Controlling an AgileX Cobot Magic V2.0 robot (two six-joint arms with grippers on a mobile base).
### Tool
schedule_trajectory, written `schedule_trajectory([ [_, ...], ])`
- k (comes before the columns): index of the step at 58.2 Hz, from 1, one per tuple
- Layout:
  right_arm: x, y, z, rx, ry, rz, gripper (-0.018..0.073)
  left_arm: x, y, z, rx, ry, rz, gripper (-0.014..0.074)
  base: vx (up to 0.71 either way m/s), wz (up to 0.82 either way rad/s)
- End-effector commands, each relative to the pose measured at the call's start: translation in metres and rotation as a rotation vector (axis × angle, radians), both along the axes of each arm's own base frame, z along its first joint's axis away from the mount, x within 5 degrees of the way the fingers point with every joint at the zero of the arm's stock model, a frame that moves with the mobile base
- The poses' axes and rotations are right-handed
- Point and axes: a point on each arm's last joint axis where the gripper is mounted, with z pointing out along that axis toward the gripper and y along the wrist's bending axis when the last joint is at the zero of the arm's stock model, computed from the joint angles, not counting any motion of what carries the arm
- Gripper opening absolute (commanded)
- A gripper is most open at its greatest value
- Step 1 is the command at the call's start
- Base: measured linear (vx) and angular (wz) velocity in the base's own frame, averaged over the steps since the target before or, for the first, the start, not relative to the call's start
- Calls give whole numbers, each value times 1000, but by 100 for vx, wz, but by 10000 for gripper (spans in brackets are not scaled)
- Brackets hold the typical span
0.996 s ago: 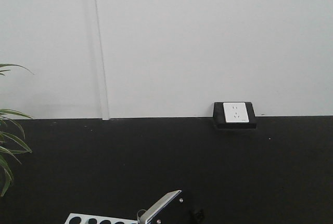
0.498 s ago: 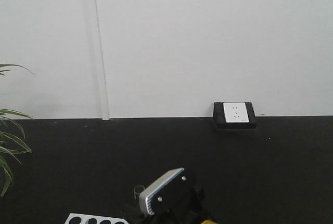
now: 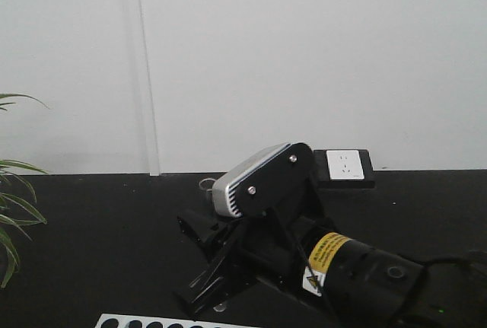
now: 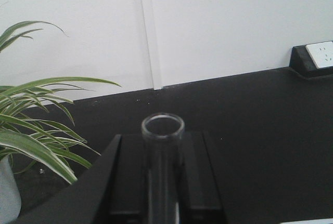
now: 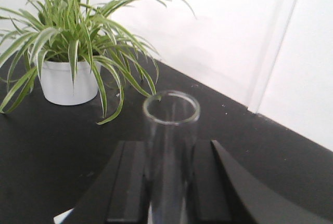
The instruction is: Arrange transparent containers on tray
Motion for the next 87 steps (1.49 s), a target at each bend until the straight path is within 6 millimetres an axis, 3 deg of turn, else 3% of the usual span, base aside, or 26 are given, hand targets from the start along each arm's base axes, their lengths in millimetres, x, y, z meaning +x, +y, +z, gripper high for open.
schedule_trajectory([
  [1, -13, -14, 42, 102, -114, 2, 218, -1, -4, 18, -21, -95, -41, 111, 0, 0],
  [16, -47, -51, 74, 79, -121, -20, 218, -1, -4, 18, -21, -95, -41, 111, 0, 0],
  [25, -61, -87, 87, 67, -126, -101, 218, -1, -4, 18, -21, -96, -41, 111, 0, 0],
  [34, -78, -129, 92, 141, -167, -218, 218, -1, -4, 18, -21, -96, -41, 111, 0, 0],
  [45, -102, -166, 77, 136, -152, -341, 218, -1, -4, 18, -21, -96, -41, 111, 0, 0],
  [54, -113, -175, 77, 114, -160, -371, 218, -1, -4, 18, -22, -97, -42, 111, 0, 0],
  [64, -112, -175, 77, 111, -160, -372, 213, -1, -4, 18, -22, -99, -43, 111, 0, 0],
  [78, -112, -175, 76, 119, -147, -372, 97, -1, -4, 18, -22, -99, -43, 111, 0, 0],
  [87, -112, -175, 74, 145, -105, -378, 75, -1, -4, 18, -22, -99, -43, 111, 0, 0],
])
